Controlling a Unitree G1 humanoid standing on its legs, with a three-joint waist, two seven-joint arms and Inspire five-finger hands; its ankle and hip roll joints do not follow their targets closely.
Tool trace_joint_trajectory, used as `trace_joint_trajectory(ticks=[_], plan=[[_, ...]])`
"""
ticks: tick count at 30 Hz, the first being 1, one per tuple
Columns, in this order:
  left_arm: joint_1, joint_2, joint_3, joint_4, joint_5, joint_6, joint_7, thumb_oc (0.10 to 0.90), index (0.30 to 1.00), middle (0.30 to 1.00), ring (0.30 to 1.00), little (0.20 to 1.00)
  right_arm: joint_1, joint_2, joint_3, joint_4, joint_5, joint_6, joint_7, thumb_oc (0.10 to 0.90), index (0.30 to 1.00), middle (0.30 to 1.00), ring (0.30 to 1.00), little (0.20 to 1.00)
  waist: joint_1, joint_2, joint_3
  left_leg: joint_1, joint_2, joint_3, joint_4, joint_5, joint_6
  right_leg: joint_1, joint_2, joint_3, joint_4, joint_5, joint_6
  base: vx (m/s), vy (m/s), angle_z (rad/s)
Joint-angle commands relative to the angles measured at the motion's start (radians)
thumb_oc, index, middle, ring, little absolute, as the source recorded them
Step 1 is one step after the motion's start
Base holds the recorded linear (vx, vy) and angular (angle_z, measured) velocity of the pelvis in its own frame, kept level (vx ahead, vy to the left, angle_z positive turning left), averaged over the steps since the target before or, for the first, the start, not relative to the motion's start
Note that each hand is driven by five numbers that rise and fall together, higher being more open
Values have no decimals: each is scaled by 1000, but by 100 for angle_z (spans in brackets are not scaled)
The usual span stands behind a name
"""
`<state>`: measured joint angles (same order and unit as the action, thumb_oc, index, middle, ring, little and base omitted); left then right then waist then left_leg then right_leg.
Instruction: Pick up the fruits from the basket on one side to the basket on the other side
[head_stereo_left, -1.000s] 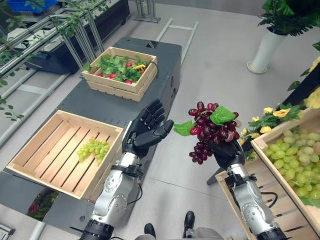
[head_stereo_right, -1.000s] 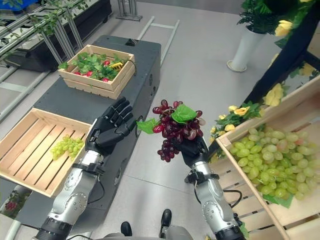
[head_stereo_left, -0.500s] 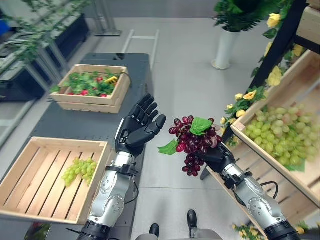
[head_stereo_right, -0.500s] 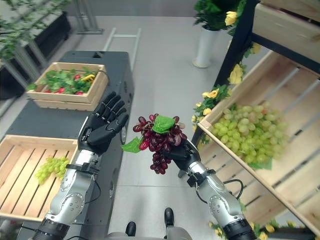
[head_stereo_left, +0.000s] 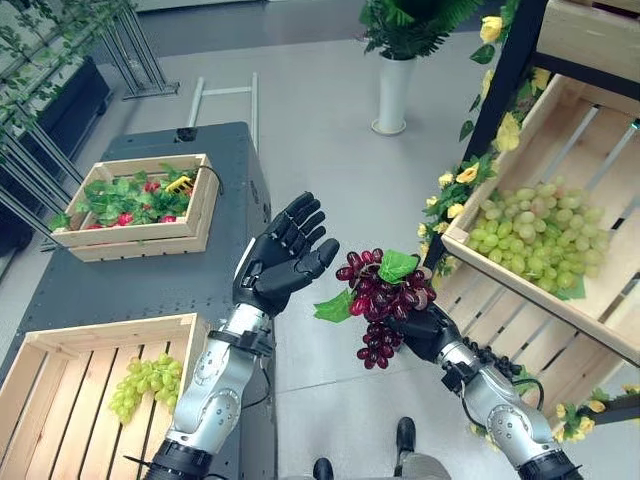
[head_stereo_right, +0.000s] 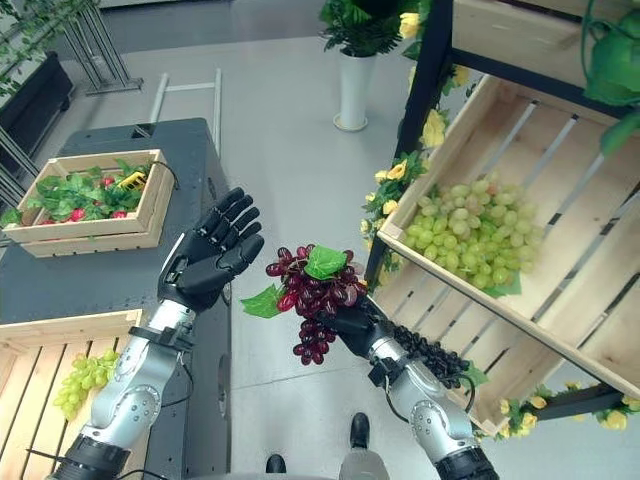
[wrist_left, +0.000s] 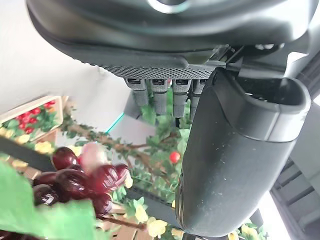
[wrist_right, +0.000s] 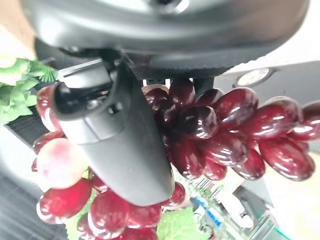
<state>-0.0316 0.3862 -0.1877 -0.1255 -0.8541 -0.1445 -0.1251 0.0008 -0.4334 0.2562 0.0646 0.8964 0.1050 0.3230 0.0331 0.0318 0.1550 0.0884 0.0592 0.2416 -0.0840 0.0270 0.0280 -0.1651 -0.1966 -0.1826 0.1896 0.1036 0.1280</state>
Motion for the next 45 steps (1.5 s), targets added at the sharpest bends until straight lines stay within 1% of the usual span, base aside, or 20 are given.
trace_joint_trajectory(ticks=[1, 2, 4, 6, 7, 9, 10, 12, 14, 16, 19, 21, 22, 24, 25, 28, 32, 36, 41, 45], plan=[[-77, 29, 36, -58, -21, -92, -6, 800, 900, 900, 900, 900, -139, 36, 15, -103, 14, -91, 156, 400, 300, 300, 300, 300, 32, -58, -81, -90, -43, -177, 7, 9, 11, 107, -56, 13, -113, 42, 29, -168, -443, -5], [-80, 26, 33, -55, -10, -104, 4, 800, 900, 900, 900, 900, -144, 27, 26, -88, 32, -95, 160, 400, 300, 300, 300, 300, 41, -74, -84, -106, -33, -181, 11, 22, -1, 146, -36, 2, -187, 40, 30, -130, -403, -7], [-88, 15, 29, -50, 10, -119, 30, 800, 900, 900, 900, 900, -157, 29, 33, -58, 42, -83, 183, 400, 300, 300, 300, 300, 45, -89, -87, -127, -12, -190, 23, 38, -23, 160, -2, 13, -225, 18, 24, -110, -382, -17], [-82, 7, 31, -46, 4, -135, 69, 800, 900, 900, 900, 900, -162, 30, 35, -56, 43, -52, 185, 400, 300, 300, 300, 300, 46, -94, -82, -130, 3, -223, 37, 41, -40, 163, 27, 28, -219, -5, 4, -59, -252, -39], [-80, 1, 32, -36, -22, -142, 74, 800, 900, 900, 900, 900, -158, 27, 33, -57, 39, -34, 186, 400, 300, 300, 300, 300, 49, -95, -78, -136, 11, -257, 38, 51, -50, 170, 41, 33, -221, -16, -10, -52, -157, -33], [-79, -7, 40, -24, -22, -160, 55, 800, 900, 900, 900, 900, -148, 16, 31, -48, 21, -41, 179, 400, 300, 300, 300, 300, 50, -97, -65, -149, 23, -287, 38, 64, -66, 179, 55, 30, -231, -26, -25, -106, -109, -38], [-82, -17, 34, -18, -1, -182, 44, 800, 900, 900, 900, 900, -149, 14, 38, -45, 16, -49, 166, 400, 300, 300, 300, 300, 49, -95, -55, -156, 35, -280, 29, 75, -76, 178, 62, 14, -234, -32, -32, -149, -71, -52], [-88, -16, 25, -12, -6, -192, 44, 800, 900, 900, 900, 900, -140, 15, 37, -45, 18, -52, 138, 400, 300, 300, 300, 300, 45, -94, -40, -166, 43, -275, 29, 78, -84, 169, 70, 4, -227, -41, -39, -113, -29, -42], [-98, -12, 17, -5, -5, -216, 39, 800, 900, 900, 900, 900, -139, 8, 32, -33, 27, -61, 123, 400, 300, 300, 300, 300, 41, -98, -18, -181, 42, -281, 39, 78, -87, 157, 72, 0, -217, -46, -44, -120, -12, -18], [-122, -8, 1, -5, -5, -241, 41, 800, 900, 900, 900, 900, -148, 8, 31, 15, 26, -108, 89, 400, 300, 300, 300, 300, 39, -100, 15, -203, 37, -289, 45, 82, -88, 136, 71, -4, -202, -48, -48, -146, 3, 0], [-161, -11, -16, -9, -1, -247, 48, 800, 900, 900, 900, 900, -183, 19, 35, 80, 20, -162, 18, 400, 300, 300, 300, 300, 38, -98, 51, -222, 29, -294, 49, 85, -87, 117, 72, -5, -188, -51, -50, -114, 12, 9], [-184, -14, -25, -9, 14, -256, 56, 800, 900, 900, 900, 900, -218, 27, 34, 115, 26, -178, -12, 400, 300, 300, 300, 300, 39, -100, 74, -242, 23, -296, 70, 81, -86, 102, 74, -1, -173, -56, -55, -116, -5, 15], [-212, -18, -31, -7, 17, -270, 50, 800, 900, 900, 900, 900, -260, 34, 30, 157, 37, -200, -30, 400, 300, 300, 300, 300, 41, -98, 102, -274, 16, -299, 109, 73, -90, 83, 76, 0, -150, -64, -62, -140, 4, 6], [-238, -21, -38, 2, 21, -287, 48, 800, 900, 900, 900, 900, -297, 41, 27, 192, 59, -212, -50, 400, 300, 300, 300, 300, 40, -94, 129, -310, 9, -303, 157, 68, -93, 60, 79, 4, -118, -72, -69, -149, 16, 4], [-262, -28, -44, 9, 22, -296, 47, 800, 900, 900, 900, 900, -333, 47, 26, 221, 77, -226, -63, 400, 300, 300, 300, 300, 38, -89, 152, -352, 3, -305, 214, 61, -97, 34, 81, 10, -78, -82, -76, -119, 20, 4], [-302, -36, -54, 34, 18, -310, 34, 800, 900, 900, 900, 900, -395, 65, 25, 277, 126, -236, -68, 400, 300, 300, 300, 300, 37, -78, 191, -431, -4, -303, 317, 38, -97, -16, 88, 18, 7, -114, -94, -85, 10, -2], [-329, -51, -63, 36, 7, -314, 27, 800, 900, 900, 900, 900, -437, 79, 7, 317, 162, -273, -86, 400, 300, 300, 300, 300, 38, -69, 231, -517, -9, -305, 430, 9, -94, -86, 85, 27, 110, -141, -108, -39, 2, -6], [-329, -74, -60, 39, -15, -333, 4, 800, 900, 900, 900, 900, -452, 103, -15, 341, 176, -297, -101, 400, 300, 300, 300, 300, 40, -57, 255, -562, -15, -310, 490, -9, -90, -115, 86, 41, 169, -167, -120, 7, 9, -3], [-348, -91, -77, 33, 4, -333, -12, 800, 900, 900, 900, 900, -497, 119, -31, 359, 198, -340, -118, 400, 300, 300, 300, 300, 41, -47, 281, -582, -19, -307, 508, 8, -94, -108, 95, 44, 162, -167, -125, -2, -6, 5], [-347, -84, -77, 43, -8, -315, 2, 800, 900, 900, 900, 900, -503, 125, -58, 360, 266, -354, -116, 400, 300, 300, 300, 300, 39, -46, 295, -590, -13, -304, 524, 16, -100, -92, 103, 47, 151, -165, -122, 39, -26, -4]])
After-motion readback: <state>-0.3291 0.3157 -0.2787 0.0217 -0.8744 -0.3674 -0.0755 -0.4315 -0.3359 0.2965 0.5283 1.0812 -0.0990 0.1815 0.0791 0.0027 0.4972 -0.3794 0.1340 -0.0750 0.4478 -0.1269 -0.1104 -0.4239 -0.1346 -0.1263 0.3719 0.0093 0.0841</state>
